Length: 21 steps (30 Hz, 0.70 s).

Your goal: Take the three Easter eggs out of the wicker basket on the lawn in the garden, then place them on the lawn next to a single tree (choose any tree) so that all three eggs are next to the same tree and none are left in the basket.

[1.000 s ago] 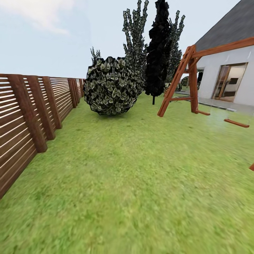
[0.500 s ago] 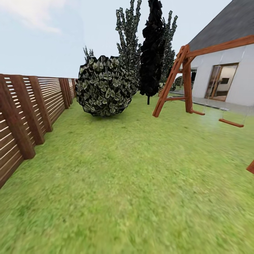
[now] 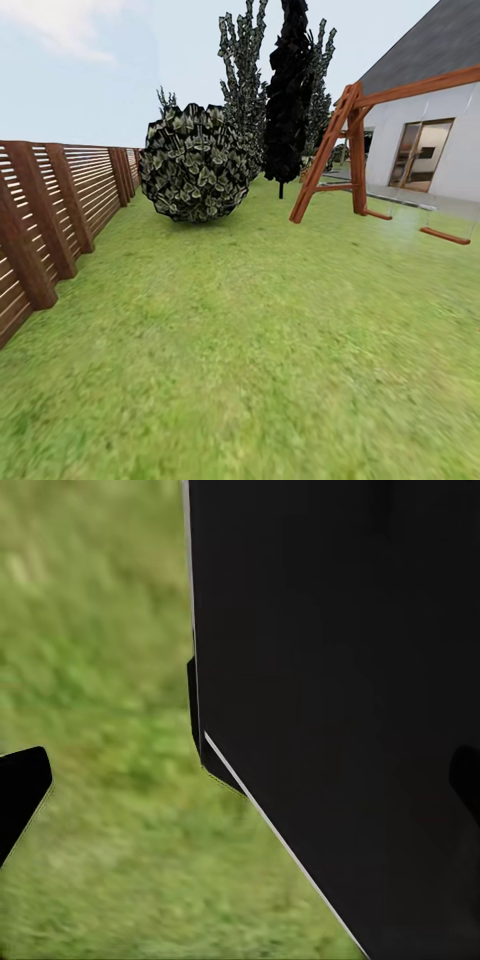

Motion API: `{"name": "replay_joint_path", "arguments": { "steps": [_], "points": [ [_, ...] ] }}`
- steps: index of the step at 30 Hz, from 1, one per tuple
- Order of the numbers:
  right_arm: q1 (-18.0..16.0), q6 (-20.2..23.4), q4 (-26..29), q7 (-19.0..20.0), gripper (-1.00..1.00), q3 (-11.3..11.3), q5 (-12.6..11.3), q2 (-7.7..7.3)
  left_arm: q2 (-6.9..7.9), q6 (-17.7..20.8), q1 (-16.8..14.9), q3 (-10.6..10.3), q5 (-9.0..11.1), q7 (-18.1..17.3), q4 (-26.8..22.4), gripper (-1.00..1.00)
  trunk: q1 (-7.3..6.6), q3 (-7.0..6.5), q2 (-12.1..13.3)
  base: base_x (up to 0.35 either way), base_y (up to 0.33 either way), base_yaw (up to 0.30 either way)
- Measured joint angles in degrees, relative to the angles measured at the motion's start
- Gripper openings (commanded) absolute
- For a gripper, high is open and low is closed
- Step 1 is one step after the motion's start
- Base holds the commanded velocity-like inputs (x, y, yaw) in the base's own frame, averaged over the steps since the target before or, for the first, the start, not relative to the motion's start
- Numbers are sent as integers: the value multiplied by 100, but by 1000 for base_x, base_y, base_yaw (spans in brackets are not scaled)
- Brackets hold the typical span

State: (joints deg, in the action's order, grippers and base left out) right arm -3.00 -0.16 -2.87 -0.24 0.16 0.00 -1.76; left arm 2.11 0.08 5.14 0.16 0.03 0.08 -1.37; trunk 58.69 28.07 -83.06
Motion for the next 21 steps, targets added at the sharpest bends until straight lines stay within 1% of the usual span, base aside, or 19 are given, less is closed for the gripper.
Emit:
{"name": "replay_joint_path", "arguments": {
  "steps": [21],
  "points": [
    [0,0,0,0,100,0,-1,0,0,0,0,-2,1,0,0,100,0,0,0,335,0,0]
  ]
}}
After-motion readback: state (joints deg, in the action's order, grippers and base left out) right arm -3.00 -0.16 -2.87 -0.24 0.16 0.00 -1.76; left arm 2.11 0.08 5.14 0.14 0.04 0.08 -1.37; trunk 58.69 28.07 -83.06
